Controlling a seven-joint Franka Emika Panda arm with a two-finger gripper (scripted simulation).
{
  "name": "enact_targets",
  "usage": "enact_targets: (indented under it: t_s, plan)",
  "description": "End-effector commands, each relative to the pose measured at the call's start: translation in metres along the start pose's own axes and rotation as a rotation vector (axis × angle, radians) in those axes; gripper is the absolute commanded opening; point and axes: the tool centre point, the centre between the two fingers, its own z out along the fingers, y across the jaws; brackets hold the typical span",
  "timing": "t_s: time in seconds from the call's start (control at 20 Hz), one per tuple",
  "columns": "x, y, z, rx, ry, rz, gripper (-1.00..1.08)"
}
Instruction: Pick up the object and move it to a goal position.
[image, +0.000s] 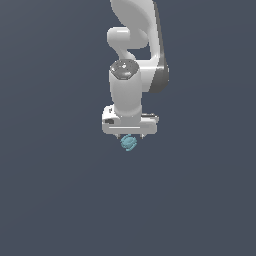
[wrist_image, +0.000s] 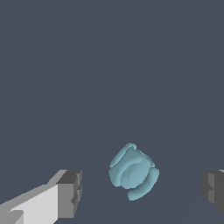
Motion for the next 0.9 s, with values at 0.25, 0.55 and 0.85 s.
enact_targets:
  t_s: [0.25,0.55,0.85]
  plan:
    - [-0.001,0.0,0.002,-0.001,0.0,0.016,1.0]
    - [-0.005,0.001,0.01,-0.005,-0.001,0.082,1.0]
    - [-0.013,0.002,0.022,-0.014,-0.001,0.193,1.0]
